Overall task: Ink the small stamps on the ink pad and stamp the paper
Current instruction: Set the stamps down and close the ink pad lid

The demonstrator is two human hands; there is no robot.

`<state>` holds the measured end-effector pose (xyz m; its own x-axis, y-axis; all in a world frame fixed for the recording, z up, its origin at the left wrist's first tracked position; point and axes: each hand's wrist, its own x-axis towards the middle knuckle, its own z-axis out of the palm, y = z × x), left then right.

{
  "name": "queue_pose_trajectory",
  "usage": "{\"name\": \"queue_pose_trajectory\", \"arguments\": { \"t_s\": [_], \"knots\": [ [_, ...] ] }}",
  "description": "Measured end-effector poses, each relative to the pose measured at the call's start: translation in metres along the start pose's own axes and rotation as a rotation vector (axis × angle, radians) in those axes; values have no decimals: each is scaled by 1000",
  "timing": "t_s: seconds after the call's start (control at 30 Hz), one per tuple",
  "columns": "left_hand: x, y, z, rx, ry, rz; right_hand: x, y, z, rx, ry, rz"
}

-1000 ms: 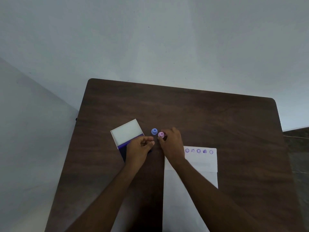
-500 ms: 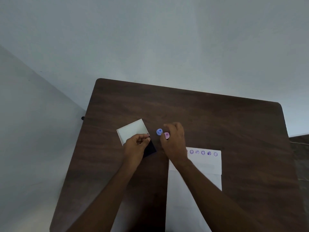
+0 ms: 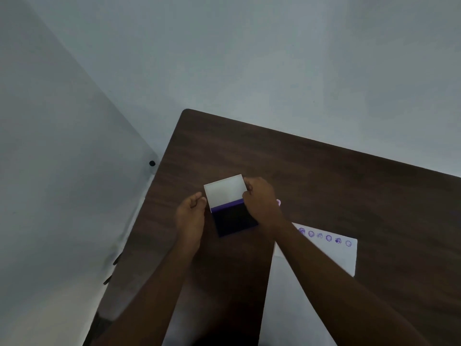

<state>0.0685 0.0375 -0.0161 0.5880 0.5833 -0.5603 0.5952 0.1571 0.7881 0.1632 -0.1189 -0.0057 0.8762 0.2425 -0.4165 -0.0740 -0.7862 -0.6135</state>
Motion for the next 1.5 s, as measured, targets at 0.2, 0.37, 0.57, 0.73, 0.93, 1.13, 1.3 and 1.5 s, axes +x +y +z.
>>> {"name": "queue_pose_trajectory", "arguments": {
  "t_s": [0.2,0.37,0.57,0.73,0.93,1.13,1.3,1.5],
  "knots": [
    [9,-1,1,-56,2,-48,10,-8,2,14,7,-8],
    [14,0,5,-89,-21,-80,15,-12,-2,41,-3,-3],
    [15,4,4,-120,-39,-103,17,-13,-9,54,-36,14],
    [13,4,-1,-145,-25,-78,10,-16,-11,109,38,26],
    [9,7,-7,-189,-30,-64,0,-9,-14,248,93,28],
    [-2,8,-12,-248,-6,-48,-12,-7,-23,334,159,47],
    [-13,5,-13,-288,4,-39,-22,-5,-27,302,190,101],
    [-26,-4,-16,-303,-1,-16,-35,-5,-30,219,191,98]
  ]
}}
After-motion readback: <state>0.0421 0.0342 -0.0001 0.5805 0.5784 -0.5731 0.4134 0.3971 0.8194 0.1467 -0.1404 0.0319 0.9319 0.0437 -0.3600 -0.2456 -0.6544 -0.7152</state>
